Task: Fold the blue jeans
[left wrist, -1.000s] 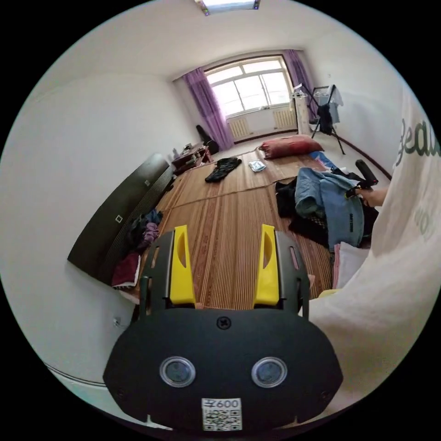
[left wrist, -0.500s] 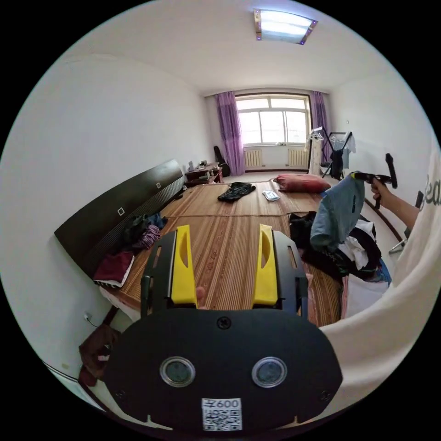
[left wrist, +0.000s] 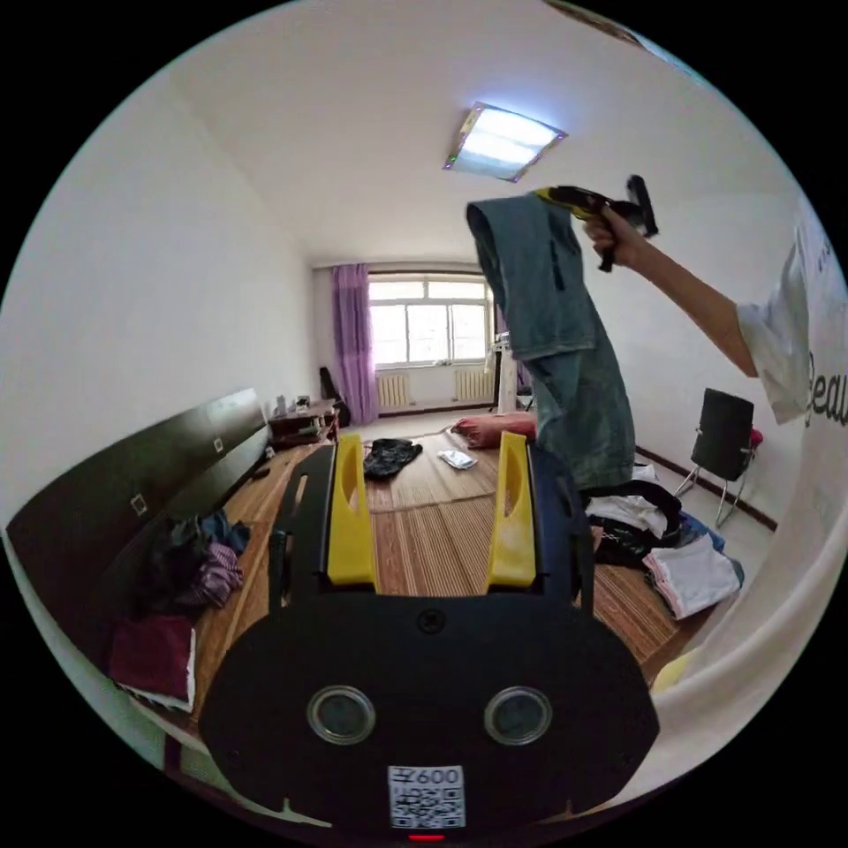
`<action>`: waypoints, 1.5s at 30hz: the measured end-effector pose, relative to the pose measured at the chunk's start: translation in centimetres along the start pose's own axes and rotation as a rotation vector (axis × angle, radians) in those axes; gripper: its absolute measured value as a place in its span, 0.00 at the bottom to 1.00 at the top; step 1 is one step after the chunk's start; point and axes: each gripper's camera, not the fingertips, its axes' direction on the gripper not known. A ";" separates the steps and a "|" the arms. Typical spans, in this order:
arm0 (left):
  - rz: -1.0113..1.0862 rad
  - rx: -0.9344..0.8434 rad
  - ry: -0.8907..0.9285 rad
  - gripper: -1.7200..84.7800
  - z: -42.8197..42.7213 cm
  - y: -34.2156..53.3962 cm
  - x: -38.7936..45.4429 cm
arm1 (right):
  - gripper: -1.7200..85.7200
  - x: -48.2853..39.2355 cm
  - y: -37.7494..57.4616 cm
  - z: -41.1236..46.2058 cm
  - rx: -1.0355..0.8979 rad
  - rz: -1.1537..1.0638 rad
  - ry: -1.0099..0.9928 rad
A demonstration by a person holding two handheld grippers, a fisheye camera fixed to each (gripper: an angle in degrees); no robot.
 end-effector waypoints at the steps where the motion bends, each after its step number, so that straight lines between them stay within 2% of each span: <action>1: 0.020 0.026 0.007 0.28 -0.4 -1.8 -0.3 | 0.01 -0.7 -0.9 -0.2 0.013 -0.026 -0.058; 4: -0.023 0.110 -0.065 0.30 -2.1 -6.0 -2.0 | 0.01 -1.0 -1.0 -1.1 0.028 -0.074 -0.258; 8: -0.090 0.129 -0.121 0.31 -5.0 -8.9 -3.6 | 0.01 0.6 4.8 -2.5 -0.072 -0.121 -0.380; 11: -0.041 -0.038 -0.177 0.31 -7.4 -8.6 -2.9 | 0.01 3.9 15.5 -2.4 -0.302 -0.059 -0.425; 13: -0.049 -0.174 -0.209 0.31 -10.1 -6.5 -2.3 | 0.01 7.6 28.0 -1.1 -0.572 0.095 -0.420; 14: -0.059 -0.203 -0.219 0.31 -10.8 -5.9 -2.3 | 0.02 8.4 31.6 -0.7 -0.658 0.131 -0.388; 16: -0.125 -0.353 -0.239 0.30 -13.2 -3.1 -2.8 | 0.02 10.1 46.7 -1.5 -0.956 0.207 -0.212; 18: -0.175 -0.465 -0.223 0.30 -14.7 -1.5 -3.8 | 0.02 10.6 55.6 -5.0 -1.023 0.304 -0.081; 19: -0.215 -0.515 -0.196 0.30 -15.5 -0.9 -4.6 | 0.01 10.8 60.1 -8.1 -1.016 0.415 -0.036; 21: -0.279 -0.506 -0.161 0.28 -16.9 -0.7 -6.0 | 0.01 10.3 64.9 -13.0 -0.979 0.539 0.043; 24: -0.376 -0.536 -0.100 0.27 -15.8 0.2 -10.0 | 0.01 7.1 69.7 -18.7 -1.006 0.518 0.169; 26: -0.374 -0.574 -0.057 0.27 -13.3 0.3 -12.6 | 0.01 5.2 71.8 -20.5 -1.041 0.490 0.181; 29: -0.269 -0.609 0.027 0.27 -7.7 0.4 -16.6 | 0.02 2.4 75.1 -21.6 -1.073 0.454 0.181; 32: -0.018 -0.623 0.087 0.26 -0.4 2.9 -20.2 | 0.06 0.4 80.4 -21.2 -1.003 0.460 0.224; 35: 0.120 -0.638 0.117 0.26 7.0 8.5 -24.6 | 0.13 -0.3 89.8 -19.2 -1.006 0.538 0.277; 38: 0.222 -0.769 0.086 0.24 13.6 15.2 -27.8 | 0.16 -1.1 99.8 -17.8 -1.117 0.564 0.278; 39: 0.273 -0.862 0.127 0.23 15.8 18.2 -28.0 | 0.15 -2.2 103.4 -17.8 -1.200 0.505 0.312; 40: 0.281 -0.903 0.170 0.22 17.1 20.4 -27.9 | 0.15 -3.7 104.2 -19.2 -1.110 0.391 0.381; 42: 0.238 -0.786 0.110 0.21 16.0 20.4 -28.1 | 0.13 -4.7 105.8 -21.7 -1.009 0.352 0.442; 43: 0.168 -0.793 0.088 0.20 15.8 19.9 -28.3 | 0.12 -5.1 106.9 -23.4 -0.962 0.327 0.477; 45: 0.168 -0.772 0.066 0.19 15.0 19.3 -28.1 | 0.10 -5.2 107.9 -24.7 -0.971 0.282 0.499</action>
